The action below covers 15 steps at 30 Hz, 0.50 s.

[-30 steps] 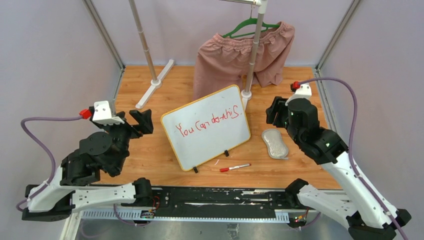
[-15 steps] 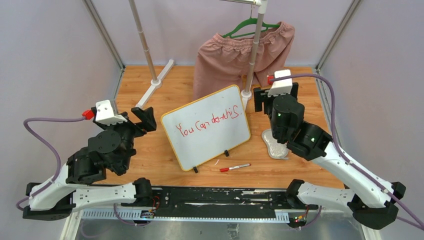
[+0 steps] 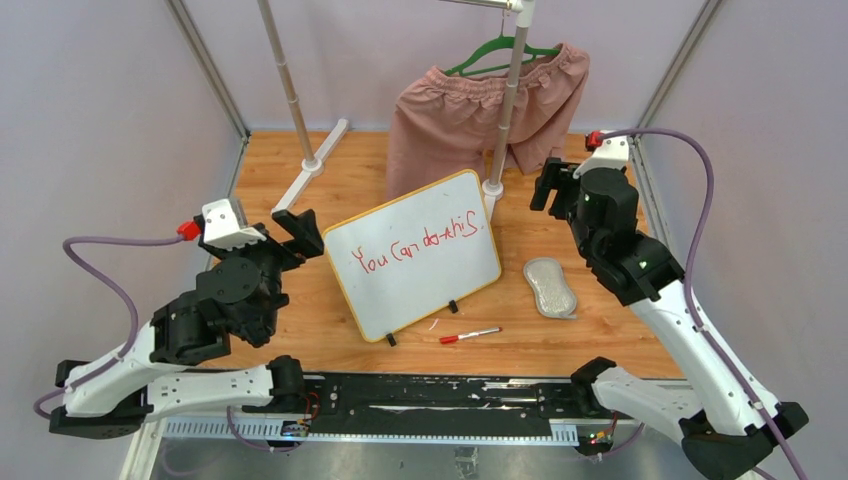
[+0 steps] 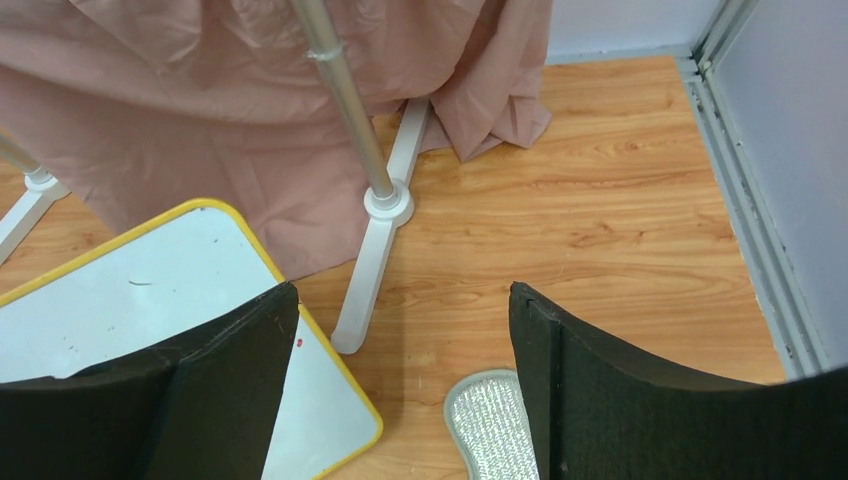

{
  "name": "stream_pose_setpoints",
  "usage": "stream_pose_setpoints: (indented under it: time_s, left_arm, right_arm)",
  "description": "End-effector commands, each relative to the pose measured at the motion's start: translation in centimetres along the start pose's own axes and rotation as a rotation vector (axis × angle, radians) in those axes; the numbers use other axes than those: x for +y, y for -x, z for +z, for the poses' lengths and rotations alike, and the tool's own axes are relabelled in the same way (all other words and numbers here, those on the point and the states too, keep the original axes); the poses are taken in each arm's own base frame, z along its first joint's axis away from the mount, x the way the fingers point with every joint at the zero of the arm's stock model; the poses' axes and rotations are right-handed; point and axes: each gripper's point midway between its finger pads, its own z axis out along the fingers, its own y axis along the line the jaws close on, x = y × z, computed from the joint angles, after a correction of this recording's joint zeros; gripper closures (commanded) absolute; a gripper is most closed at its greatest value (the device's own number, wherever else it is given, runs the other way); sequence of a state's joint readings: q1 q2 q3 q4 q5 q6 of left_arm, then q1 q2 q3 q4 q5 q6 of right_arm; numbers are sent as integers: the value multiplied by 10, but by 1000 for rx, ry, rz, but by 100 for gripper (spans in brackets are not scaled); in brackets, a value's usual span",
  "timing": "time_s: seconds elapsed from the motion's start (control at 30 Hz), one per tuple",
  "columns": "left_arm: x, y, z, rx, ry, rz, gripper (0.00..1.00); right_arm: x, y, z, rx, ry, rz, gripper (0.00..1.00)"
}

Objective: Write a sentence on the whiteboard
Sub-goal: Reset both arms

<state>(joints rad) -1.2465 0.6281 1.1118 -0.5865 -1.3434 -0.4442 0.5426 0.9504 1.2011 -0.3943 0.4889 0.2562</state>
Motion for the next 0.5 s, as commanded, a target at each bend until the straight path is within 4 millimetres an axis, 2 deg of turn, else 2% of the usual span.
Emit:
stream_pose_setpoints:
  time_s: [0.0, 0.13, 0.27, 0.33, 0.4, 0.47]
  left_arm:
    - [7, 4, 2, -61, 84, -224, 0]
    - [20, 0, 2, -81, 127, -218, 0]
    - [19, 16, -3, -35, 36, -140, 0]
    - [8, 30, -6, -45, -74, -79, 0]
    - [-1, 54, -8, -91, -139, -101, 0]
    - [-11, 79, -8, -104, -148, -40, 0]
  right_arm:
    - [-8, -7, -4, 8, -15, 27, 20]
    - [-11, -2, -12, -26, -7, 43, 19]
    - [-10, 6, -20, -84, 31, 48, 15]
    - [-4, 14, -22, -114, 73, 47, 14]
    - [4, 25, -23, -136, 109, 55, 14]
    - [13, 36, -23, -148, 145, 59, 14]
